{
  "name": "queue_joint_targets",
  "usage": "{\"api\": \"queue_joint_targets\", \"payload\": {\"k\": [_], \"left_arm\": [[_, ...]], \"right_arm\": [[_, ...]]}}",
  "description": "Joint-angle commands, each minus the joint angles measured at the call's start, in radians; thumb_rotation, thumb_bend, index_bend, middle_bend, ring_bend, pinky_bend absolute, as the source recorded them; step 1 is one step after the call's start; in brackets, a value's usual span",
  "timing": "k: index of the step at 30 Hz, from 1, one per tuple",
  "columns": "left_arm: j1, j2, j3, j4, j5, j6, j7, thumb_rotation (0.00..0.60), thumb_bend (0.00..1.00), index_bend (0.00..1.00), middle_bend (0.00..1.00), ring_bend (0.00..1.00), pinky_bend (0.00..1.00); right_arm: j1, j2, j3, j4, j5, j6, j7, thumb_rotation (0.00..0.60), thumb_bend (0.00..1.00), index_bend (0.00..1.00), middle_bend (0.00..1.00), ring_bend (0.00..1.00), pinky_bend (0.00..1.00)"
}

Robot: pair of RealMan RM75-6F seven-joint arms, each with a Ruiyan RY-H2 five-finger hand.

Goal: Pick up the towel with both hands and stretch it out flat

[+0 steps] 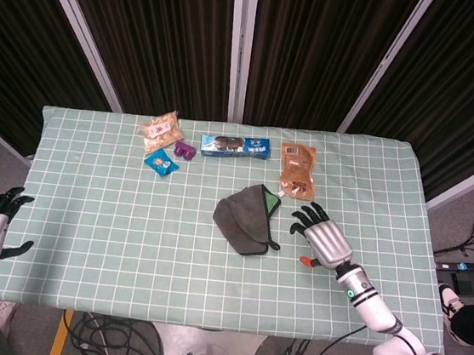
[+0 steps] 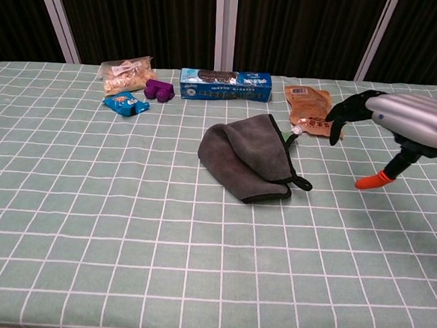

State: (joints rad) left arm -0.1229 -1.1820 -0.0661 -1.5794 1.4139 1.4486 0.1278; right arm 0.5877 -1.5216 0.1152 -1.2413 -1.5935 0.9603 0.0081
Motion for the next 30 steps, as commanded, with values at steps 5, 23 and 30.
{"api": "queue_joint_targets", "payload": {"k": [5,23,30], "left_arm": [[0.002,0.003,0.002,0.008,-0.012,-0.014,-0.018,0.600,0.02,0.30,0.26,0.27,0.31],[-0.006,0.010,-0.002,0.008,-0.018,-0.032,-0.029,0.600,0.02,0.30,0.26,0.27,0.30],[-0.002,0.013,0.002,0.007,-0.018,-0.033,-0.041,0.600,0.02,0.30,0.26,0.27,0.31]], "right_arm": [[0.111,-0.218,-0.018,0.294,-0.059,0.002,0.077,0.600,0.00,0.38,0.16,0.04,0.00],[0.219,-0.439,-0.076,0.649,-0.114,0.100,0.265,0.600,0.00,0.40,0.15,0.05,0.00],[0.252,-0.469,-0.090,0.695,-0.117,0.108,0.315,0.600,0.15,0.46,0.17,0.07,0.00]]}}
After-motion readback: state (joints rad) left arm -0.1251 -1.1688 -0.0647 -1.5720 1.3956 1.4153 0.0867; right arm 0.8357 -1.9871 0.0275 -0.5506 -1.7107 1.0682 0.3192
